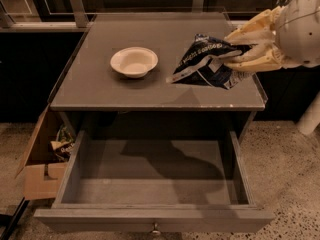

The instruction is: Place blue chip bag into top drawer

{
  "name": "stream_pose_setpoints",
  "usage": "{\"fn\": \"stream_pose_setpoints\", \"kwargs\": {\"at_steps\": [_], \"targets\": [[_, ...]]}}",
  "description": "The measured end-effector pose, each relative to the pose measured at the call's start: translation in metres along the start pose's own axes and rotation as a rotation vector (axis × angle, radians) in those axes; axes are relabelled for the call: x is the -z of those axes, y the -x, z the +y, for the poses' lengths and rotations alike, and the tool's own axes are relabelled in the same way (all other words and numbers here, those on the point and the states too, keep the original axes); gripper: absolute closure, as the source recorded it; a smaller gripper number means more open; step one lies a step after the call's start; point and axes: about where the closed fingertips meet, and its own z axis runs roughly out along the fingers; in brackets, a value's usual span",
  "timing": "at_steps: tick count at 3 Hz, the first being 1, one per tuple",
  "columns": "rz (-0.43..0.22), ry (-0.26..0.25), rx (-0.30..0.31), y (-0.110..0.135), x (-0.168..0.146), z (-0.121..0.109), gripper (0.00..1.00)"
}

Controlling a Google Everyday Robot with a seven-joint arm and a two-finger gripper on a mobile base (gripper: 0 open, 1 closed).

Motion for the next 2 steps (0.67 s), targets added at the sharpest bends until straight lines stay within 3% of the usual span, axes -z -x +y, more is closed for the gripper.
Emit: {"fn": "stream_pose_setpoints", "kwargs": {"at_steps": [2], "targets": [[0.01,-0.006,0.021,0.0034,-0.0049,0.0037,1.0]]}}
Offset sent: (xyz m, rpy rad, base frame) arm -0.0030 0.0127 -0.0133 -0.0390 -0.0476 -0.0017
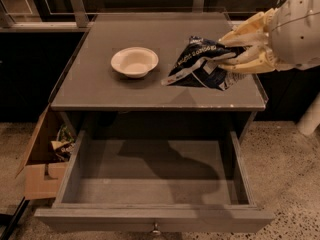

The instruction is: Place blue chip bag into top drawer

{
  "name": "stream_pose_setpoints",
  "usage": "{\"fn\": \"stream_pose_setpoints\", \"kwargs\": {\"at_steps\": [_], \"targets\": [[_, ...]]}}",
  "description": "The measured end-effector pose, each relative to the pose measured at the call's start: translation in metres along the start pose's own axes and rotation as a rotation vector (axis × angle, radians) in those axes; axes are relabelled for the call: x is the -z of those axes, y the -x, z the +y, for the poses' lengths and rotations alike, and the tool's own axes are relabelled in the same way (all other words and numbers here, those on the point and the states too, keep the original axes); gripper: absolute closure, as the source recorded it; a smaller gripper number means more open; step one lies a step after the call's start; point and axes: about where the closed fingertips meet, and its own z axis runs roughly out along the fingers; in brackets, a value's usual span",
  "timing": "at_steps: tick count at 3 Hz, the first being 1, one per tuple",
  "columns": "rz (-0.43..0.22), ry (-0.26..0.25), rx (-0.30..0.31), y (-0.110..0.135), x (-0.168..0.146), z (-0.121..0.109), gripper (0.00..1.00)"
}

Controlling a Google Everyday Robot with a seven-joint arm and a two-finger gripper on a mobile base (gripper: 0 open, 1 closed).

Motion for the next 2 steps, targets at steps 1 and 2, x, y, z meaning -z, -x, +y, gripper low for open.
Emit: {"fn": "stream_pose_setpoints", "kwargs": {"at_steps": [1,2], "targets": [[0.035,-0.026,-0.063,-0.022,-0.017,0.025,1.0],[0.088,-0.046,-0.142,-0.055,-0.029,0.057,1.0]]}}
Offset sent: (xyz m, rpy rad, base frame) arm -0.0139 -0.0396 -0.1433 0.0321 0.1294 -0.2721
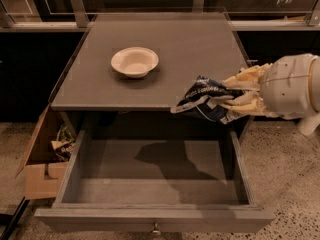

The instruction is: Place blue chip bag into top drawer

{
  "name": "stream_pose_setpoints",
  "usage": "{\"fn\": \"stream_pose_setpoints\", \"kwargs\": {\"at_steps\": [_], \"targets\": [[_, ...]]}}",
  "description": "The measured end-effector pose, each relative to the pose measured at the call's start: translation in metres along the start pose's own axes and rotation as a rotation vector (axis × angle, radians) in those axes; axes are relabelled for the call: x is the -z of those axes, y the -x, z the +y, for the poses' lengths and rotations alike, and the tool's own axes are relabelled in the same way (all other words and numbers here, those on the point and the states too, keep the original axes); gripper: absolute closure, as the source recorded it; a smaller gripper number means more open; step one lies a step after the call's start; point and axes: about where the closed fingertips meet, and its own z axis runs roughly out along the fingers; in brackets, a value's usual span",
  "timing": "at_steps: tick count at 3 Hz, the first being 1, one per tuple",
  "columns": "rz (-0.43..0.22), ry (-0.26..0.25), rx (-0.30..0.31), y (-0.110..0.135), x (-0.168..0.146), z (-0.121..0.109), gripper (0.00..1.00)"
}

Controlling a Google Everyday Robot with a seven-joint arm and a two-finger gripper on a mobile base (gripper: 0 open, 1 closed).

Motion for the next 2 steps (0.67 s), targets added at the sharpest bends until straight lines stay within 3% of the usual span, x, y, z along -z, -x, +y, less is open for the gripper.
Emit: {"fn": "stream_pose_setpoints", "kwargs": {"at_steps": [1,2], "targets": [[0.064,-0.007,-0.092,-0.044,-0.019,0.035,1.0],[0.107,0.01,-0.139,-0.073,-0.038,0.062,1.0]]}}
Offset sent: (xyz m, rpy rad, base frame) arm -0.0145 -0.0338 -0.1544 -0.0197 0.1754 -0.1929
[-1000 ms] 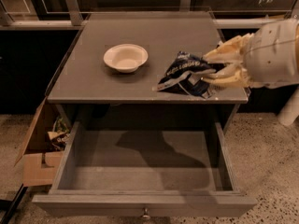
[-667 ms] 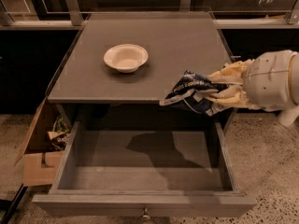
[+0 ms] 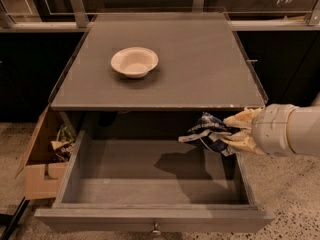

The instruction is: Place blue chip bag into top drawer

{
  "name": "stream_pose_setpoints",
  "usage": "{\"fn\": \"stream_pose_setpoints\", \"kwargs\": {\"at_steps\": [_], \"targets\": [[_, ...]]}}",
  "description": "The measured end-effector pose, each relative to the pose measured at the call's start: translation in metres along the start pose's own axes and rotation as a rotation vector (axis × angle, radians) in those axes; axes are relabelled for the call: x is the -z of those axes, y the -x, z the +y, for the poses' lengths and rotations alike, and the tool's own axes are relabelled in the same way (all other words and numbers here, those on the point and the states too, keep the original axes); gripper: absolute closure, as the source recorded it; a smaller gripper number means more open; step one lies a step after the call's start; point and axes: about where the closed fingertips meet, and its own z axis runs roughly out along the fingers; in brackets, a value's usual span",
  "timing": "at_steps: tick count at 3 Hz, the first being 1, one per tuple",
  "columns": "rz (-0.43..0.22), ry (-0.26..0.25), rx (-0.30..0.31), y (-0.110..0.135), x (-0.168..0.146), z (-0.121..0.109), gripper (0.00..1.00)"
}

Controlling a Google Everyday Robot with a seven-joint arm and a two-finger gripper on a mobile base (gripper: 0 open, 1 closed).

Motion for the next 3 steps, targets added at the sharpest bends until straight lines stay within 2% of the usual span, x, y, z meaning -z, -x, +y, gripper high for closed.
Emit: {"fn": "stream_pose_setpoints", "kwargs": {"at_steps": [1,2,3], "targets": [[0.008,0.097,-0.034,-0.022,-0.043,0.029,1.0],[-0.029,0.182,-0.042,-0.023,-0.08,0.044,1.0],[-0.075,0.275,-0.023,-0.015,-0.119,0.058,1.0]]}}
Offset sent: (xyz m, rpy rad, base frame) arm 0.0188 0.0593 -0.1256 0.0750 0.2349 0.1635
